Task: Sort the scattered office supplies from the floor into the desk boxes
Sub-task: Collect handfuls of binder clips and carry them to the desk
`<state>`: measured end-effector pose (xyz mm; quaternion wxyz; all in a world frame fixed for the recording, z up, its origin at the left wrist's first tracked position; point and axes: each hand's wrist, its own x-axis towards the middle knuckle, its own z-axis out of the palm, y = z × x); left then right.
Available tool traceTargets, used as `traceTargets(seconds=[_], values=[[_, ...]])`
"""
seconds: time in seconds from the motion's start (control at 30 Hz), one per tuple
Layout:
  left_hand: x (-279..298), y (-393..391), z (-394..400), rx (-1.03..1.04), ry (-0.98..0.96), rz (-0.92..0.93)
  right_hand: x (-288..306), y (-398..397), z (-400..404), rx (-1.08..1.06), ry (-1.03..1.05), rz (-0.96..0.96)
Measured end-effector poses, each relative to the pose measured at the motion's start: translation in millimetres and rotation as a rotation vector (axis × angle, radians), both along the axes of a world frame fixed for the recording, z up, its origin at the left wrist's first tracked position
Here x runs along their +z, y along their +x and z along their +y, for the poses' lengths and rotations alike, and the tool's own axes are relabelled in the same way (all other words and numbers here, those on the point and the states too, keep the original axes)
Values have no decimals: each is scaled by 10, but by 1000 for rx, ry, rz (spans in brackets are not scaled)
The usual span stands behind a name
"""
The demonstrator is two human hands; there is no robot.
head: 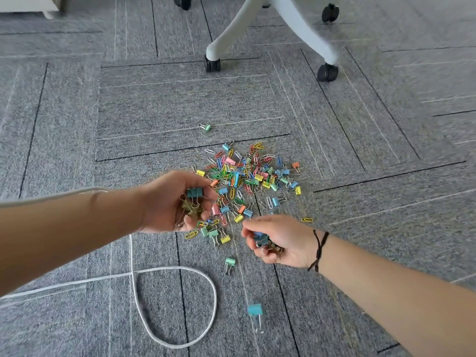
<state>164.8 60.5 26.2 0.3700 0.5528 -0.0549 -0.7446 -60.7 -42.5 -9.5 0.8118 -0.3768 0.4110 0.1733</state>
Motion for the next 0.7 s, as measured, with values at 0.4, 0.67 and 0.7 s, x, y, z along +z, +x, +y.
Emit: traceTargets(seconds=[0.4, 0.67, 0.7], values=[[-180, -678, 185, -497, -7, -473, -94, -690, 278, -12, 33, -9], [-241, -709, 25, -630, -31, -635, -183, -896, 838, 694, -959, 139], [-250, -696, 13, -634, -35, -662, -179, -874, 872, 714, -999, 147]])
